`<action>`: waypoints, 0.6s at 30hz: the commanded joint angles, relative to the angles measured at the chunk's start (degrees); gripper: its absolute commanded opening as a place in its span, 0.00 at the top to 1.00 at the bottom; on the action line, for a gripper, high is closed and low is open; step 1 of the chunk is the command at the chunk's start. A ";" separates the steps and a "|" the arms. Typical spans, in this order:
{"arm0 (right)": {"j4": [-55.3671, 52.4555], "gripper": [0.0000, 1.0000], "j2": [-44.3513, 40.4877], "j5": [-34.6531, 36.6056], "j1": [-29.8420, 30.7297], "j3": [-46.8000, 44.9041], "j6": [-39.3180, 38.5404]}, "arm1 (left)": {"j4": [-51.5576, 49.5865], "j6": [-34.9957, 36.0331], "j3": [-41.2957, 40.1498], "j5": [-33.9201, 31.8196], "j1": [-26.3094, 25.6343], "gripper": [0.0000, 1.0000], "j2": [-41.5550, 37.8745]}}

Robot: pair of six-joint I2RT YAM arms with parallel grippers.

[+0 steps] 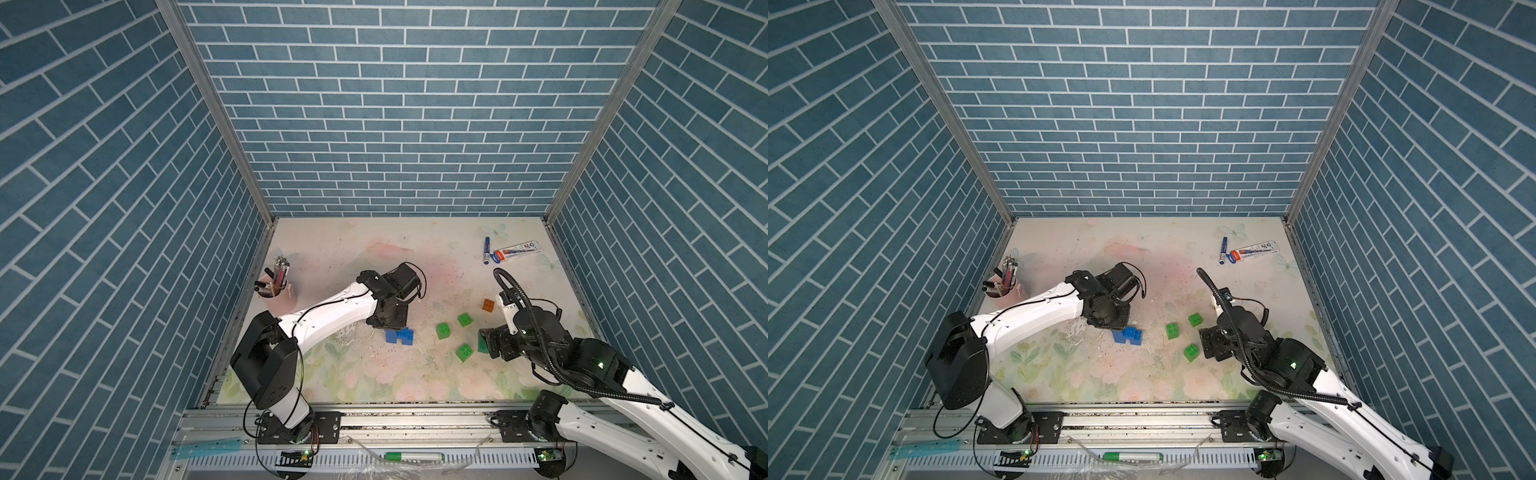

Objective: Assemble the letter h with lego
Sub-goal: Assemble the lego brick with the lego brick.

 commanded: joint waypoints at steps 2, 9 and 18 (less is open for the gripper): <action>0.52 0.10 0.28 -0.02 -0.09 -0.77 0.82 | -0.86 -0.05 -0.75 -1.68 -0.57 1.00 1.38; 0.54 0.10 0.50 -0.22 -0.08 -0.74 0.81 | -0.33 -0.89 -0.52 -1.24 -1.32 1.00 2.18; 0.54 0.10 0.37 -0.37 -0.09 -0.77 0.81 | -1.13 -0.87 -0.99 -1.01 -1.51 1.00 3.73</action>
